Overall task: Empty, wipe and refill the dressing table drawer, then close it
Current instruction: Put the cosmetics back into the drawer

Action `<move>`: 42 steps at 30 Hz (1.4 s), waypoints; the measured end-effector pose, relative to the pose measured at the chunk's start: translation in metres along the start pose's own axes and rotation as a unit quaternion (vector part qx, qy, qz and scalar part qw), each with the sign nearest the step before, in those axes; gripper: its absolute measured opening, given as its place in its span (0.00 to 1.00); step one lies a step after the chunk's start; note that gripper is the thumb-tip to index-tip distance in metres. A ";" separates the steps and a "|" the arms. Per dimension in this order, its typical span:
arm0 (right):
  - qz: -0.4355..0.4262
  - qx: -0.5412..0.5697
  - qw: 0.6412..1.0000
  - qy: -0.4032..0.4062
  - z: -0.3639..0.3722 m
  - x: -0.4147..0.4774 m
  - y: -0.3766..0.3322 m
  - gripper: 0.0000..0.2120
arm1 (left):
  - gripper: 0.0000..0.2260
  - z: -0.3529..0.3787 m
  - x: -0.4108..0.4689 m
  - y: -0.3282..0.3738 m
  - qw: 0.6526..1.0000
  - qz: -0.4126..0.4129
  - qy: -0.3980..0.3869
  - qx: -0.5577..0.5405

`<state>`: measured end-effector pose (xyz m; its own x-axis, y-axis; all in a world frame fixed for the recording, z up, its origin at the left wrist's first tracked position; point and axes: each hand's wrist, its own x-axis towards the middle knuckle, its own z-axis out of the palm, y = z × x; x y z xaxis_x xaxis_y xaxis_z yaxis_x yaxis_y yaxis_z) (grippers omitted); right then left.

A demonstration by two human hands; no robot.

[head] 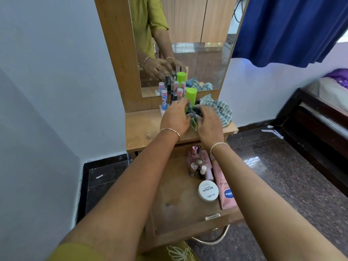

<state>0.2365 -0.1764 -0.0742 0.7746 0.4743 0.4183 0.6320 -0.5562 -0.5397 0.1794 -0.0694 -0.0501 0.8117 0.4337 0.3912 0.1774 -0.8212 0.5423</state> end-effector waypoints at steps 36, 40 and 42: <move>0.079 0.039 0.976 -0.198 -0.072 -0.173 0.047 0.15 | 0.11 0.018 -0.178 0.003 0.902 -0.153 -0.186 -0.358; 0.084 0.035 0.968 -0.235 -0.074 -0.175 0.051 0.13 | 0.10 0.025 -0.186 0.004 0.905 -0.144 -0.226 -0.330; 0.087 0.020 0.966 -0.241 -0.074 -0.177 0.053 0.12 | 0.10 0.029 -0.188 0.005 0.903 -0.142 -0.240 -0.327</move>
<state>0.1347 -0.3403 -0.1224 0.7628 0.6434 -0.0653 0.4835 -0.6344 -0.6031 0.0436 -0.1657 -0.1427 0.9608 0.2524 -0.1150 0.1771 -0.2390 0.9547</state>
